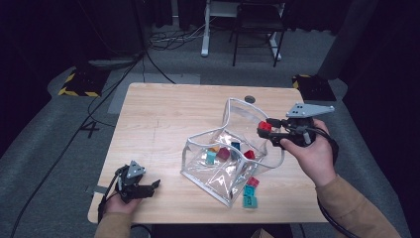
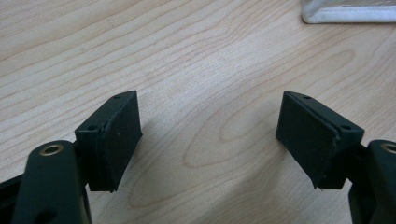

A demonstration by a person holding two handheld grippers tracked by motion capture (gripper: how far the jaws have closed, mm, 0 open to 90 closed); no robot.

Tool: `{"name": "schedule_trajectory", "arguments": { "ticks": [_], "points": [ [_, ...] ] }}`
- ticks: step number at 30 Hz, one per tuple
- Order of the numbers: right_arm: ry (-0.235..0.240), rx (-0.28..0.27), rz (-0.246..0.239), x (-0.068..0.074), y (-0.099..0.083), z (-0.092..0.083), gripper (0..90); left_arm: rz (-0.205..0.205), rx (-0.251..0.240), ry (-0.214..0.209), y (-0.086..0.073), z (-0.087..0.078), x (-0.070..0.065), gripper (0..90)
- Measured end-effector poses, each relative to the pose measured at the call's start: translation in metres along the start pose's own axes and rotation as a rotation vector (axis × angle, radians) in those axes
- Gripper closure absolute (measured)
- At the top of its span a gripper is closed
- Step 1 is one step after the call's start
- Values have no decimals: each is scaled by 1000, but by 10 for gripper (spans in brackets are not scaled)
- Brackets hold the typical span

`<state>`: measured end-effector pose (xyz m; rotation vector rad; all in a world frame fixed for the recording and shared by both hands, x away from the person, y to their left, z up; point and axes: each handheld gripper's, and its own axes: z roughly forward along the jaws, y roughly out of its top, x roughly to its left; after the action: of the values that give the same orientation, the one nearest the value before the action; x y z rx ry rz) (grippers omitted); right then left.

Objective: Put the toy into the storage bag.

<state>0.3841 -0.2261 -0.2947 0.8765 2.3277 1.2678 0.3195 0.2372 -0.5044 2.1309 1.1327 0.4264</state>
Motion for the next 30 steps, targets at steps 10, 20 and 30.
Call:
{"name": "schedule_trajectory", "arguments": {
  "ticks": [10, 20, 30],
  "points": [
    [33, 19, 42, 0, 8, 37, 494, 0, 0, 0, 0, 0, 0, 223],
    [50, 52, 86, 0, 6, 71, 494, 1, 4, -3, 0, 0, 0, 222],
    [51, 121, 106, -1, -4, 89, 492, 1, 5, -2, 0, 0, 0, 222]
  ]
}}
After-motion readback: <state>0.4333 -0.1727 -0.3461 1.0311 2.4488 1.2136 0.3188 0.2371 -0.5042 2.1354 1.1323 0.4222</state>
